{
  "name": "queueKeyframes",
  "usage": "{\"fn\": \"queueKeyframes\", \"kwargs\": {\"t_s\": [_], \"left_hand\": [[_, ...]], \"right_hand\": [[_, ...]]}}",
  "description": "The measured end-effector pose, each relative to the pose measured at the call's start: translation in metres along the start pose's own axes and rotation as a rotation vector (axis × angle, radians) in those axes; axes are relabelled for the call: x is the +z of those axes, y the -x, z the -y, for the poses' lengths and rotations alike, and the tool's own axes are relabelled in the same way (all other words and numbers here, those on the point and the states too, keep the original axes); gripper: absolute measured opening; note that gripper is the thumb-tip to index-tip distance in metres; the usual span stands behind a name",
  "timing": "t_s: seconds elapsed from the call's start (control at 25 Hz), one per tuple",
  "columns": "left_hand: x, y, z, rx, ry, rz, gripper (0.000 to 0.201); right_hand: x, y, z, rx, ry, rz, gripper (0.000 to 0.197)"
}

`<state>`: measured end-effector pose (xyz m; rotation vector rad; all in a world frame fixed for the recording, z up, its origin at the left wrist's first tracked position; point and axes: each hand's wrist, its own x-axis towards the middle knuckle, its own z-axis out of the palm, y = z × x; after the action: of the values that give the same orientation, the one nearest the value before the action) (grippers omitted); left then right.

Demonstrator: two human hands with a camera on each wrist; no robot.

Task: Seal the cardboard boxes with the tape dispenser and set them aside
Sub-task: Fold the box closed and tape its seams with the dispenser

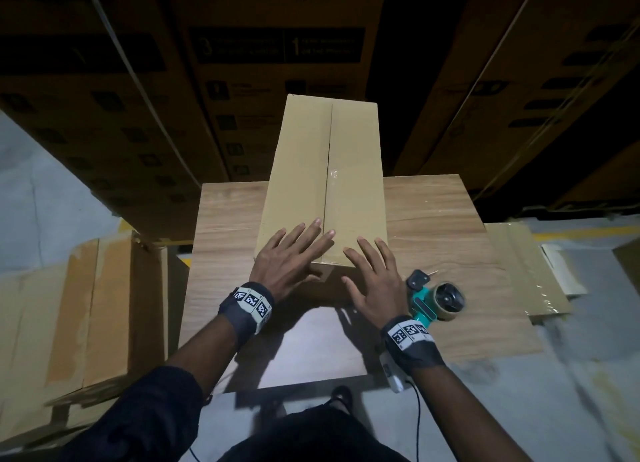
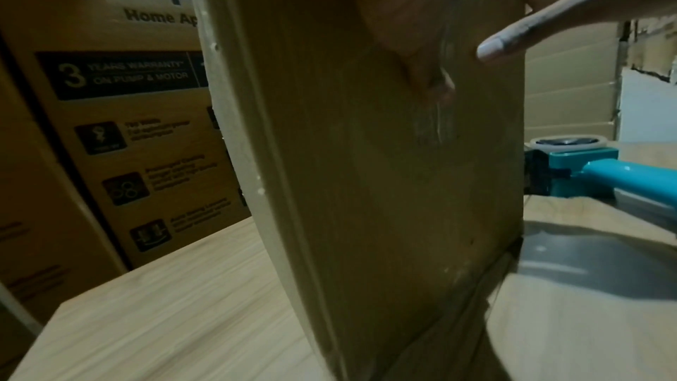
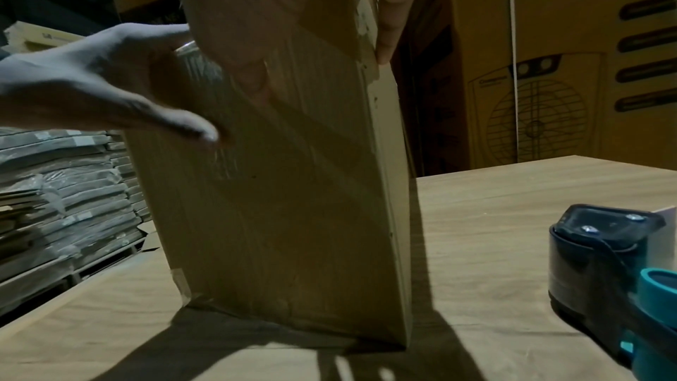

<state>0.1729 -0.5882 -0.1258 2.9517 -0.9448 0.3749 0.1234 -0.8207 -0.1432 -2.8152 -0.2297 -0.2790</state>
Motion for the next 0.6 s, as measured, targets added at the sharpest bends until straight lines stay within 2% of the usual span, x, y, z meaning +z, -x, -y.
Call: {"fn": "queueKeyframes", "kwargs": {"t_s": [0.12, 0.2, 0.24, 0.32, 0.44, 0.52, 0.6], "left_hand": [[-0.002, -0.001, 0.003, -0.012, -0.012, 0.000, 0.120], [-0.001, 0.000, 0.003, -0.027, -0.008, 0.005, 0.122], [0.000, 0.001, 0.002, -0.057, 0.005, 0.005, 0.120], [0.002, 0.001, -0.003, -0.134, 0.034, 0.008, 0.113], [0.005, 0.000, -0.004, -0.144, -0.001, -0.020, 0.102], [0.007, 0.001, -0.004, -0.123, -0.032, -0.042, 0.108], [0.008, 0.001, -0.006, -0.105, -0.039, -0.062, 0.115]], "right_hand": [[-0.001, -0.003, 0.001, -0.013, -0.005, 0.034, 0.065], [-0.001, 0.002, -0.007, -0.027, -0.058, -0.013, 0.070], [0.000, 0.009, -0.013, 0.030, -0.119, -0.067, 0.073], [-0.001, 0.030, -0.026, 0.292, -0.304, -0.213, 0.076], [0.018, 0.073, -0.068, 0.874, -0.524, -0.290, 0.075], [0.034, 0.094, -0.098, 1.179, -0.583, -0.234, 0.081], [0.036, 0.099, -0.108, 1.355, -0.799, -0.121, 0.070]]}}
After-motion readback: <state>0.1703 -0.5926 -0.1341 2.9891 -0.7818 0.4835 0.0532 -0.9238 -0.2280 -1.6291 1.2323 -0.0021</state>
